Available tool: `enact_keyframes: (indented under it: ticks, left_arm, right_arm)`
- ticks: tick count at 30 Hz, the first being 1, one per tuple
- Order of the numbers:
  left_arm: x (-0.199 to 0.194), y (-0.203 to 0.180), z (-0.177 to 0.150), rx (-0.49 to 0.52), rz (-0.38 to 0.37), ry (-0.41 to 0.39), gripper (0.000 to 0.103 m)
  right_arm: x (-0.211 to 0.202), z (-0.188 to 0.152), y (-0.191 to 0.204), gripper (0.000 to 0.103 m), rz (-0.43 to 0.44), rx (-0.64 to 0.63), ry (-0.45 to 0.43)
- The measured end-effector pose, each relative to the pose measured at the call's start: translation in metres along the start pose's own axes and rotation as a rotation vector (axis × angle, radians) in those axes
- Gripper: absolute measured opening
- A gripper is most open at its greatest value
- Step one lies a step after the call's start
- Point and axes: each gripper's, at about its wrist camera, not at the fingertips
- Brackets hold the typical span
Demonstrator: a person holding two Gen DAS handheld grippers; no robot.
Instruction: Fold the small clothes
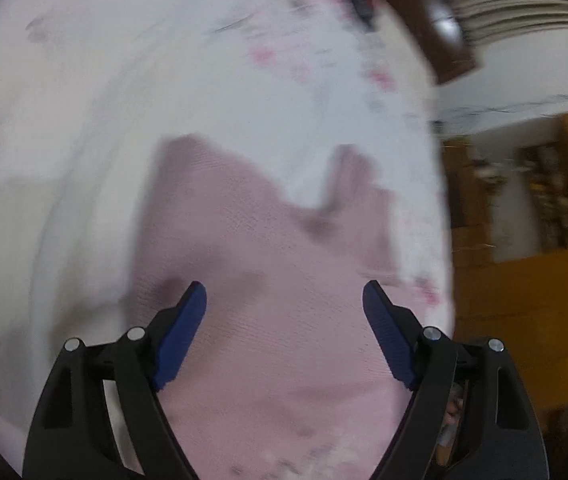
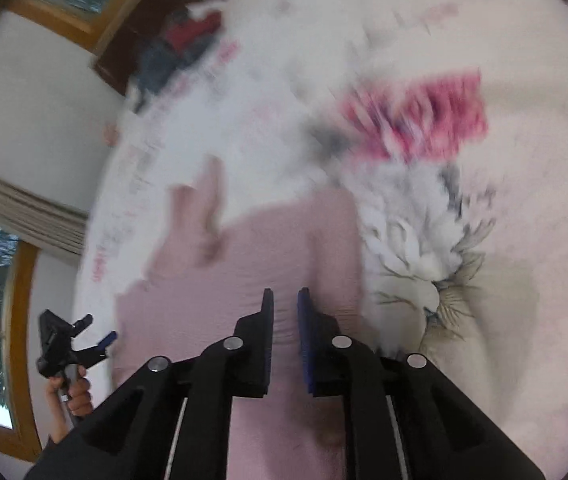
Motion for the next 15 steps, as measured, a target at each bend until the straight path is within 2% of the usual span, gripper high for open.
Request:
enact_keyframes:
  ticks: [2,4,5,6,7,9,10,11,12,14,15]
  left_arm:
    - [-0.003,0.0,-0.011,0.027,-0.024,0.015,0.082]
    - [0.007,0.013,-0.021,0.019,0.042,0.045,0.082]
    - [0.013,0.026,-0.025,-0.008,0.076,0.064,0.082]
    - [0.017,0.036,-0.028,-0.03,0.077,0.072,0.077]
    - [0.017,0.042,-0.028,-0.048,0.065,0.068,0.073]
    - [0.005,0.046,-0.028,-0.089,0.015,0.046,0.072]
    - [-0.001,0.043,-0.028,-0.078,-0.005,0.032,0.077]
    - [-0.005,0.041,-0.029,-0.061,-0.013,0.022,0.079]
    - [-0.009,0.039,-0.03,-0.039,-0.01,0.015,0.081]
    - [-0.003,0.046,-0.029,-0.036,0.043,0.047,0.082]
    - [0.002,0.051,-0.027,-0.044,0.071,0.074,0.078]
  right_arm:
    - [-0.007,-0.014,0.006,0.013,0.034,-0.032,0.011]
    - [0.004,-0.025,0.004,0.013,0.029,-0.046,0.069]
    - [0.017,-0.034,-0.004,0.013,-0.001,-0.046,0.116]
    - [0.028,-0.039,-0.007,0.01,-0.023,-0.042,0.148]
    - [0.036,-0.043,-0.013,0.001,-0.034,-0.039,0.166]
    - [0.034,-0.044,-0.018,0.0,-0.022,-0.017,0.159]
    - [0.028,-0.042,-0.016,0.006,0.004,-0.003,0.147]
    - [0.02,-0.038,-0.01,0.007,0.039,-0.008,0.124]
    - [0.016,-0.036,-0.006,0.007,0.052,-0.018,0.111]
    - [0.013,-0.028,-0.007,0.008,0.068,-0.011,0.09]
    - [0.02,-0.02,-0.014,0.008,0.06,0.014,0.099]
Point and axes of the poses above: each gripper's, at about its wrist camera, not at the fingertips, and x roughly the way its jaws point, y to its left, z to its top, and after that the axes turned 4 degrees about z, right-handed
